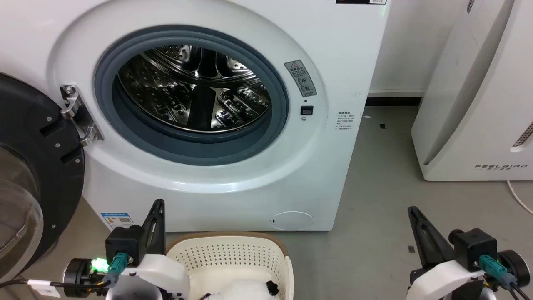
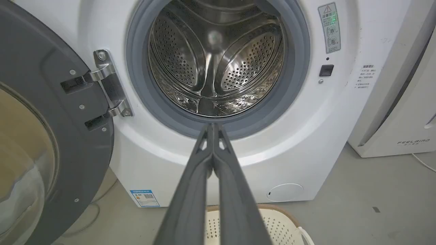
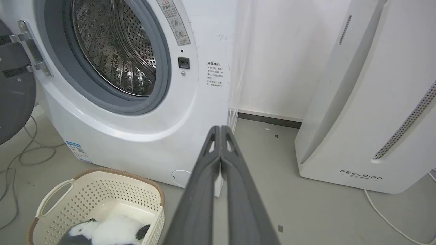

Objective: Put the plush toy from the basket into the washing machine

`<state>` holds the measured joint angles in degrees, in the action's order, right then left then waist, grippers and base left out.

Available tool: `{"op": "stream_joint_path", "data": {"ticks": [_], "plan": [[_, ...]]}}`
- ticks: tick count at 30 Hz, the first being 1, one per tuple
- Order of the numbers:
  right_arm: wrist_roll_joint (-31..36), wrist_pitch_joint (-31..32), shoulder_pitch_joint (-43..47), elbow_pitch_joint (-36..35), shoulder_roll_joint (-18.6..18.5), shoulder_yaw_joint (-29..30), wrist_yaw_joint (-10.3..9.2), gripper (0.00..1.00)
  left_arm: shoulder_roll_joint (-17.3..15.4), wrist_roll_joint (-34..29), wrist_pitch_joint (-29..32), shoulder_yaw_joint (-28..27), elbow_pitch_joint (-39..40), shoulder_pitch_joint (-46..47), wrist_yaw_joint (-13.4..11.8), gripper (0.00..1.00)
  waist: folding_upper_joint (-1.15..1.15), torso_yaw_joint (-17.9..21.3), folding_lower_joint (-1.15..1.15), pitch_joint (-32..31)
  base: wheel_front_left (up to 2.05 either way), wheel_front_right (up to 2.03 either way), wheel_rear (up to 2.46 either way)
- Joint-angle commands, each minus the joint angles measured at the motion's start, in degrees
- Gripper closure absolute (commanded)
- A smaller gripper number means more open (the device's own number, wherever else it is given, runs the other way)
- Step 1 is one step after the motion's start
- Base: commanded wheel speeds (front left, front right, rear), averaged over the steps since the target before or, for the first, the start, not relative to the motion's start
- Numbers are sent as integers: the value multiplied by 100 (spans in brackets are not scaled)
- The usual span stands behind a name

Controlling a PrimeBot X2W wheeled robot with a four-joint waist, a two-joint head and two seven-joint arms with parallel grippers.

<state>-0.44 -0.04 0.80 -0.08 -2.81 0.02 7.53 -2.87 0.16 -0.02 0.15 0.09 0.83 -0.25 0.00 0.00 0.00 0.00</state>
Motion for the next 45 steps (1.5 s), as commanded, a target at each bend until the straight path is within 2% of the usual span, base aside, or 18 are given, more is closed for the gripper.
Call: {"op": "stream_joint_path", "data": {"ticks": [1,14,15,32,45], "plan": [[44,4,-80,8,-7,-2,-4,100,0,-16,2,-15,-9,-83,25,100,0,0,0,0,0,0,0],[44,4,-80,8,-7,-2,-4,100,0,-16,2,-15,-9,-83,25,100,0,0,0,0,0,0,0],[-1,-1,1,-1,0,2,0,0,0,1,-1,1,1,0,-1,0,0,0,0,0,0,0,0],[-246,-175,7,-119,-1,149,0,0,-30,-13,-174,169,-143,85,-104,0,0,15,0,67,0,0,0],[-469,-330,-56,-219,-2,279,-1,0,-139,-92,-330,452,-701,388,-125,0,0,84,0,252,0,0,0]]}}
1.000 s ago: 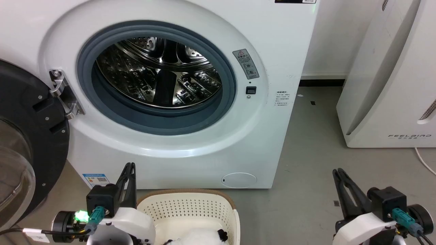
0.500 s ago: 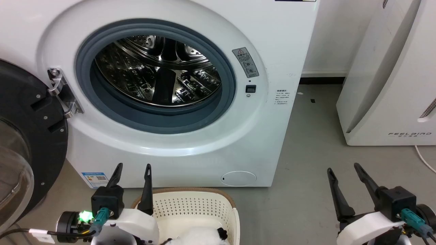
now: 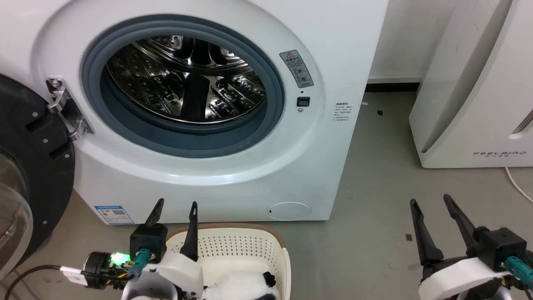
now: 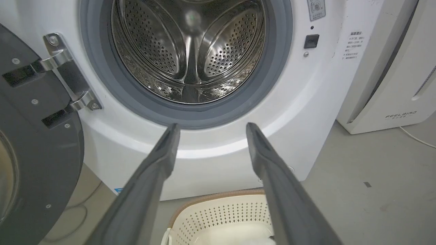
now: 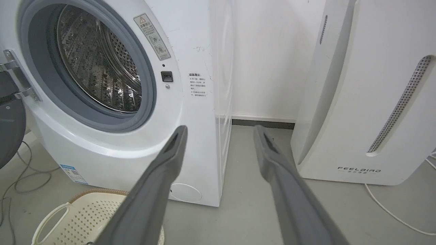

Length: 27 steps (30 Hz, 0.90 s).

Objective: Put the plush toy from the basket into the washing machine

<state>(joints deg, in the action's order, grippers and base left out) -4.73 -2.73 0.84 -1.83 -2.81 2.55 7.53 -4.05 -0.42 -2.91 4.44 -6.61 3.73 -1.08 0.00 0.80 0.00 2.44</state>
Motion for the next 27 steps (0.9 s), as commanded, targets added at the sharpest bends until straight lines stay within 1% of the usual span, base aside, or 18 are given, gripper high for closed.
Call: {"op": "stream_joint_path", "data": {"ticks": [1,12,27], "plan": [[-58,-73,-65,-52,-2,35,-1,0,-30,-42,-53,49,-95,130,-43,0,0,10,0,26,0,0,0],[-248,-204,-183,-140,-2,133,-1,0,-128,-187,-184,413,-997,620,1,0,0,78,0,293,0,0,0],[-544,-384,-416,-252,-3,235,-2,0,-259,-367,-359,935,-2375,1408,142,0,0,234,0,792,0,0,0]]}}
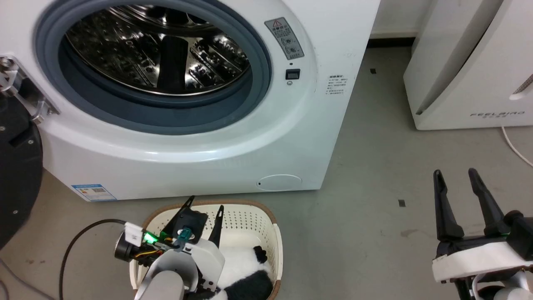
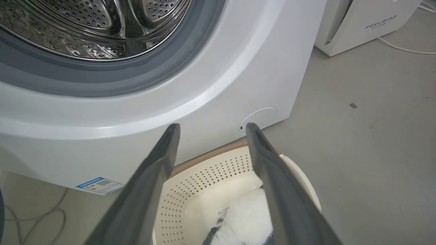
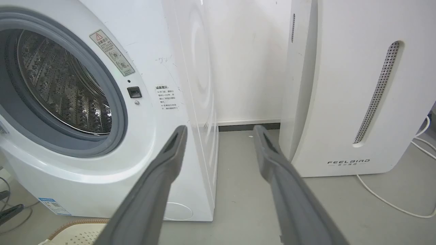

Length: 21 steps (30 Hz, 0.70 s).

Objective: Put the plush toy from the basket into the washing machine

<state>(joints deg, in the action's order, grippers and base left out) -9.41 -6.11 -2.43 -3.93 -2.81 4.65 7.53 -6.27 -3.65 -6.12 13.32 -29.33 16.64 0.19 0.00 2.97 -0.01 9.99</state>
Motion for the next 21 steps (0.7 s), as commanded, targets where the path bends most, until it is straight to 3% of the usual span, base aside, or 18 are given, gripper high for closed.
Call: {"op": "stream_joint_path", "data": {"ticks": [1,21], "plan": [[-95,-57,-104,-51,-3,33,-2,0,-45,-57,-31,87,-190,163,34,0,0,24,1,70,0,0,0],[-428,-284,-476,-235,-4,188,-3,0,-302,-297,557,930,-1461,1061,389,0,0,181,1,911,0,0,0]]}}
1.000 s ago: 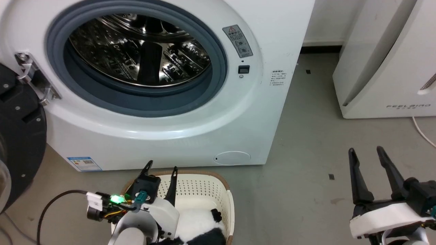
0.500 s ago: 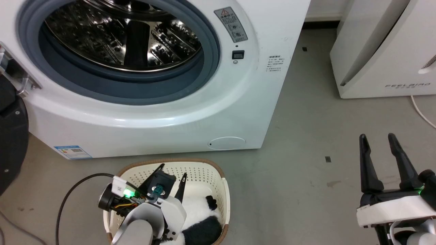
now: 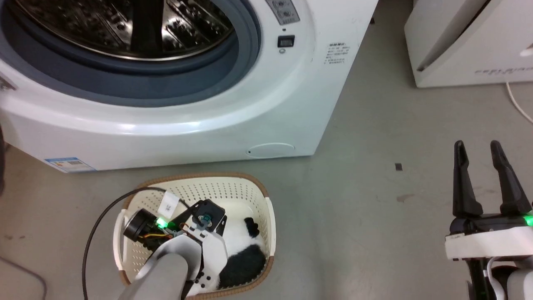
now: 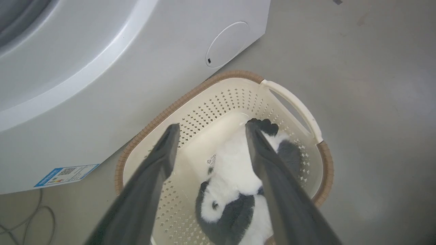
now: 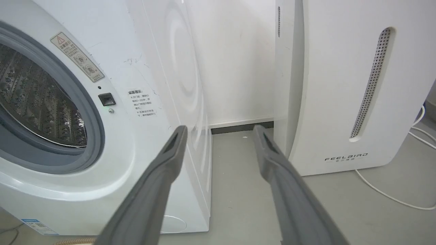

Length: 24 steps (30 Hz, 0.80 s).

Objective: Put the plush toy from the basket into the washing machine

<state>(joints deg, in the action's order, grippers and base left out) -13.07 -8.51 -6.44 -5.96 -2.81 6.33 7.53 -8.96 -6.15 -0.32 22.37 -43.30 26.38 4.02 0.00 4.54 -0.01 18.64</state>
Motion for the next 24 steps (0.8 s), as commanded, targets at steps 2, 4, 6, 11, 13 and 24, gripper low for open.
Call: {"op": "stream_joint_path", "data": {"ticks": [2,4,6,11,13,24], "plan": [[-102,-69,-125,-54,-4,35,-3,0,-56,-58,68,123,-184,191,31,0,0,53,1,159,0,0,0],[-139,-92,-175,-78,-4,49,-3,0,-78,-69,164,231,-304,297,50,0,0,81,1,279,0,0,0],[-182,-116,-229,-104,-4,64,-3,0,-95,-62,245,332,-424,400,67,0,0,113,1,405,0,0,0],[-298,-176,-364,-163,-5,85,-3,0,-125,6,415,672,-722,630,100,0,0,207,1,719,0,0,0],[-344,-200,-407,-184,-5,90,-3,0,-152,65,525,821,-841,709,112,0,0,246,1,840,0,0,0],[-598,-331,-633,-304,-5,138,-3,0,-428,489,883,1600,-1491,1312,181,0,0,448,1,1490,0,0,0]]}}
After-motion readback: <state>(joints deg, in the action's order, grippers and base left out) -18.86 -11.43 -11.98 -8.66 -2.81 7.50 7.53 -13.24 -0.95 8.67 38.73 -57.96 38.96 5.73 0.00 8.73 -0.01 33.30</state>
